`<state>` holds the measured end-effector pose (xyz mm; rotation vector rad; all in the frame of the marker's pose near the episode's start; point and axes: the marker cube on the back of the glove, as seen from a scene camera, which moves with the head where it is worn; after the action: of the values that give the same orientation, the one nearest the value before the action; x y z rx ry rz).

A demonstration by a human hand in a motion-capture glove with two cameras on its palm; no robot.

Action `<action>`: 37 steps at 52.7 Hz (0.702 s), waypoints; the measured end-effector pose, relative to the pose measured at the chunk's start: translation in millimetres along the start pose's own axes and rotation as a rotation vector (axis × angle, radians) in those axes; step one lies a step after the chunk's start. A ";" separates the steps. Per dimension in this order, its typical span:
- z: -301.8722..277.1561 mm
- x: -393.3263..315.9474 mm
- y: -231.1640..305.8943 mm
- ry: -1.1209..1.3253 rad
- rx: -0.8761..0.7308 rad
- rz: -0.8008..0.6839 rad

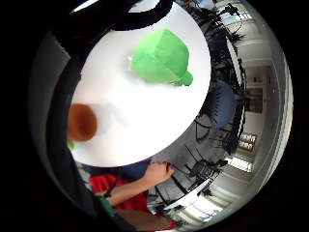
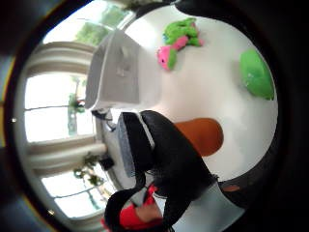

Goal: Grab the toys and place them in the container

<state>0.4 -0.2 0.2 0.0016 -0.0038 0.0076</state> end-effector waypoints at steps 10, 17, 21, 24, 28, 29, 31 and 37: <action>1.2 4.0 1.2 0.006 -0.008 0.011; 0.9 4.1 4.9 -0.005 -0.012 0.008; 0.2 5.6 4.6 -0.006 -0.008 0.010; -0.8 7.9 4.6 -0.010 -0.007 0.007; -1.3 11.0 7.2 -0.013 0.001 -0.008; -1.3 11.6 8.0 -0.013 0.002 -0.013; -0.7 12.4 10.0 -0.014 0.003 -0.024; 10.8 13.4 19.1 -0.006 0.011 -0.107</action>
<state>13.6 19.0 11.1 0.0130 -0.0092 -0.0989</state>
